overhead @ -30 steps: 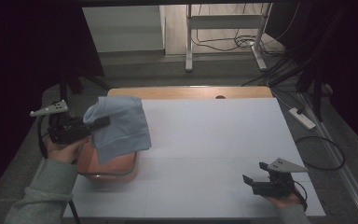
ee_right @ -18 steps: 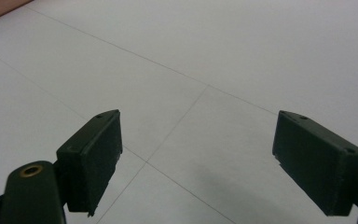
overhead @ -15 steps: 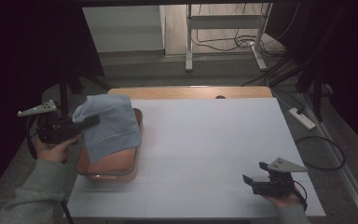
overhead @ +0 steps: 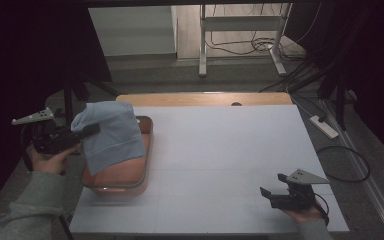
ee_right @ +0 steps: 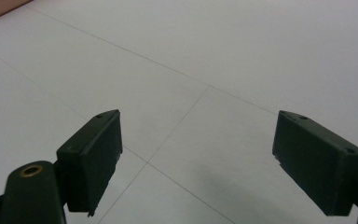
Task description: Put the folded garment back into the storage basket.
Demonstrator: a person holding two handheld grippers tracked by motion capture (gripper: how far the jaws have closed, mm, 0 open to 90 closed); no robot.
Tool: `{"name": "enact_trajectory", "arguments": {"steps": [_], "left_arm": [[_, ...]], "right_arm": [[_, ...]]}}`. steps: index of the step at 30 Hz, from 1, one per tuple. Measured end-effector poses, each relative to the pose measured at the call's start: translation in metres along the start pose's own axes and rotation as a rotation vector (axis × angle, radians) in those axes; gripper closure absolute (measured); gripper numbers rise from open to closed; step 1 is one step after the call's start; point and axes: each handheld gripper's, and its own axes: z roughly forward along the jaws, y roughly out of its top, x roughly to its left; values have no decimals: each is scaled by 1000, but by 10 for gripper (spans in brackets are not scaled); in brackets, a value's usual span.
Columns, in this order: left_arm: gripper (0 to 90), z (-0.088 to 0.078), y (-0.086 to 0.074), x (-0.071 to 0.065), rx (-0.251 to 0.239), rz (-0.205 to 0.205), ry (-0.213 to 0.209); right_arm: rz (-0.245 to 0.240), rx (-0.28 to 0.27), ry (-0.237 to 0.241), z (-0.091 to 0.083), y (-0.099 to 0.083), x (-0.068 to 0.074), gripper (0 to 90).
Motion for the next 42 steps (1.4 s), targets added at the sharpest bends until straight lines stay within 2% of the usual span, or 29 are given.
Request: {"name": "enact_trajectory", "arguments": {"steps": [1,7,11,15,24,27,35,42], "left_arm": [[633,3,-1,2,17,1,8],[632,9,-3,9,39,-7,13],[632,13,-3,13,72,3,24],[632,14,-5,16,77,-3,14],[632,23,-13,18,132,5,12],[632,29,-16,19,164,7,14],[632,40,-20,21,203,0,13],[631,53,-26,26,256,-3,22]], "right_arm": [[-1,1,0,0,0,0,164],[1,0,0,0,0,0,163],[1,0,1,0,0,0,164],[0,1,1,0,0,0,164],[-1,3,1,1,0,0,164],[-2,4,2,1,0,0,164],[-2,4,2,1,-1,0,165],[-1,5,1,1,-1,0,165]]}}
